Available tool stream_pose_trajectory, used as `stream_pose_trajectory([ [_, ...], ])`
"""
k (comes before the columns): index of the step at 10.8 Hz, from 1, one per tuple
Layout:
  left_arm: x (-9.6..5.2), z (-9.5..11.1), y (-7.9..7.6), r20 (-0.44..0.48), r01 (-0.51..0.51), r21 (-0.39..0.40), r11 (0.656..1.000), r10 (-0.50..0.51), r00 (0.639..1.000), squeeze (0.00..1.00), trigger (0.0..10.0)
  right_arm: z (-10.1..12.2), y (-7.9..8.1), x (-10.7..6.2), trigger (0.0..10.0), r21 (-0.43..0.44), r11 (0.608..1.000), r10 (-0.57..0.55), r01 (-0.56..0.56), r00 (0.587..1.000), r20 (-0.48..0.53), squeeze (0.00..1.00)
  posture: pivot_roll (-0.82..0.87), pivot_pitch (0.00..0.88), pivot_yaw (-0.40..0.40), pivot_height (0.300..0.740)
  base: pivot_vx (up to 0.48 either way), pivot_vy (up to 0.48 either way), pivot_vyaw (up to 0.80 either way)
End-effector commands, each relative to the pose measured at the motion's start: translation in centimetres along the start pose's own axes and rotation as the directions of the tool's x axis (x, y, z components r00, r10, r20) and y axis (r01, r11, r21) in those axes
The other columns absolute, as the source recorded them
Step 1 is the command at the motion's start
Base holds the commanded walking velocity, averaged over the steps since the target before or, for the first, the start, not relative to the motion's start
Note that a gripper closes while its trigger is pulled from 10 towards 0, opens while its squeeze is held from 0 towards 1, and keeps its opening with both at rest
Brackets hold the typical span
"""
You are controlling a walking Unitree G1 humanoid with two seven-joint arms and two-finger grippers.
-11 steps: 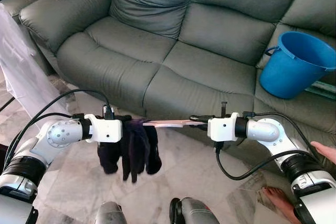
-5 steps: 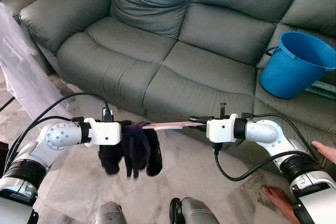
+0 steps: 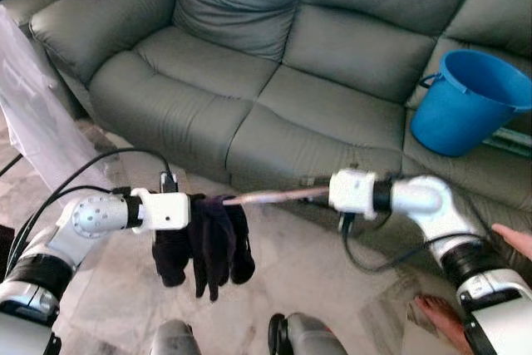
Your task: Hang hanger
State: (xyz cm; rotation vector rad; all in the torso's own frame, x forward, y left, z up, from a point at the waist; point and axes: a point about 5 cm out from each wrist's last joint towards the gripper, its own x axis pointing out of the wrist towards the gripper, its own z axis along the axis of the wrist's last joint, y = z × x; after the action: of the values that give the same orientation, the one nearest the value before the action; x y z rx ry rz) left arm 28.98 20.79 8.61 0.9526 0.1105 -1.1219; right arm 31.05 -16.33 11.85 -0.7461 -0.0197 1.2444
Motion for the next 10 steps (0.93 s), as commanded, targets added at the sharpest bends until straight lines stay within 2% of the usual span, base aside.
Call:
stream_pose_trajectory([
  [1,-0.3,-0.4,0.1,-0.005,-0.030,-0.051,0.998,0.029,1.000,0.00,0.0,1.3,-2.2,-1.0,10.0,0.000,0.999,-0.053,0.053,0.998,0.041,1.00,-0.06,0.117,-0.080,0.740,0.000,0.000,0.00],
  [2,-0.4,-0.6,0.2,-0.017,-0.038,-0.059,0.998,0.037,0.999,0.00,0.0,2.1,-2.9,-1.3,10.0,0.026,0.997,-0.074,0.072,0.995,0.070,1.00,-0.06,0.118,-0.080,0.740,0.000,0.000,0.00],
  [3,-0.7,-1.1,0.3,-0.043,-0.065,-0.103,0.993,0.061,0.997,0.00,0.0,4.4,-6.2,-2.2,10.0,0.080,0.969,-0.244,0.233,0.954,0.176,1.00,-0.06,0.117,-0.077,0.740,0.000,0.000,0.00],
  [4,-0.8,-1.4,0.3,-0.053,-0.089,-0.145,0.985,0.082,0.995,0.00,0.0,5.3,-7.4,-2.4,10.0,0.115,0.942,-0.335,0.316,0.915,0.225,1.00,-0.06,0.113,-0.076,0.740,0.000,0.000,0.00],
  [5,-0.9,-1.7,0.3,-0.070,-0.118,-0.177,0.977,0.107,0.992,0.00,0.0,6.5,-8.3,-2.4,10.0,0.148,0.907,-0.421,0.395,0.862,0.281,1.00,-0.06,0.111,-0.073,0.740,0.000,0.000,0.00],
  [6,-1.1,-2.4,0.4,-0.108,-0.165,-0.238,0.957,0.143,0.984,0.00,0.0,7.9,-8.9,-2.4,10.0,0.153,0.858,-0.512,0.491,0.792,0.332,1.00,-0.06,0.110,-0.072,0.740,0.000,0.000,0.00],
  [7,-1.2,-3.2,1.1,-0.161,-0.291,-0.407,0.866,0.246,0.956,0.00,0.0,9.1,-9.1,-2.1,10.0,0.228,0.803,-0.594,0.550,0.714,0.370,1.00,-0.05,0.110,-0.069,0.740,0.000,0.000,0.00],
  [8,-1.2,-3.2,1.7,-0.171,-0.341,-0.469,0.815,0.295,0.940,0.00,0.0,8.7,-7.7,-1.1,10.0,0.305,0.820,-0.570,0.485,0.744,0.349,1.00,-0.05,0.109,-0.068,0.740,0.000,0.000,0.00],
  [9,-1.0,-3.0,2.7,-0.174,-0.400,-0.530,0.748,0.366,0.914,0.00,0.0,7.5,-5.5,-0.2,10.0,0.387,0.833,-0.524,0.395,0.789,0.322,1.00,-0.05,0.109,-0.068,0.740,0.000,0.000,0.00],
  [10,-1.1,-2.7,4.0,-0.182,-0.459,-0.583,0.671,0.442,0.878,0.00,0.0,6.6,-3.3,0.6,10.0,0.493,0.820,-0.477,0.293,0.825,0.303,1.00,-0.05,0.109,-0.068,0.740,0.000,0.000,0.00],
])
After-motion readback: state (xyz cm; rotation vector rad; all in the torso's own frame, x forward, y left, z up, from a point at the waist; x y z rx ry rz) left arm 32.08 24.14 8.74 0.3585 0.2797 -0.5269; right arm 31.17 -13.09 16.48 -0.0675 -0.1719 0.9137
